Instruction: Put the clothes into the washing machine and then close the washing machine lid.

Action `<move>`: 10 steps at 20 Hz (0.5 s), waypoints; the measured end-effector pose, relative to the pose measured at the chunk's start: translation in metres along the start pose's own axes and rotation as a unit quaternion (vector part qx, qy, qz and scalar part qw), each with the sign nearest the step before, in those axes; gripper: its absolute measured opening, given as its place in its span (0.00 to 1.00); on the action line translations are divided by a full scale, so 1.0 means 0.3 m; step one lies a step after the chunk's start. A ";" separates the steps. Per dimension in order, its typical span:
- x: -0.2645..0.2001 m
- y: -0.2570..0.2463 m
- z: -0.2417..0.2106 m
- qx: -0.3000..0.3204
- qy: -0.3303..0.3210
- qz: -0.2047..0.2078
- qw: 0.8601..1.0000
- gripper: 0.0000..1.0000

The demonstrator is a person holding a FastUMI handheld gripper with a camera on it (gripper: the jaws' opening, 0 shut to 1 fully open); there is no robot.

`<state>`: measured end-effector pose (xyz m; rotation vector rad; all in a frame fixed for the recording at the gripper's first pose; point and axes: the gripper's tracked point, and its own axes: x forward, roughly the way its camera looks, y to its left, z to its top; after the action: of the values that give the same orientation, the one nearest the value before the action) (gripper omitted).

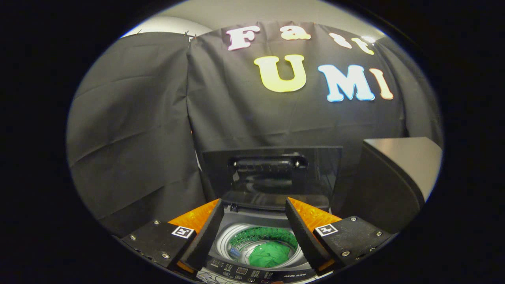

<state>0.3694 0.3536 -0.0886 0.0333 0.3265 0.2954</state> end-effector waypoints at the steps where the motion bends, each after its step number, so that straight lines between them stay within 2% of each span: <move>1: -0.012 -0.009 0.031 -0.004 -0.012 -0.006 1.000 0.96; 10: -0.035 -0.104 0.271 0.012 -0.076 -0.048 0.996 0.95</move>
<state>0.3947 0.3218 -0.0108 0.0629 0.1802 0.1923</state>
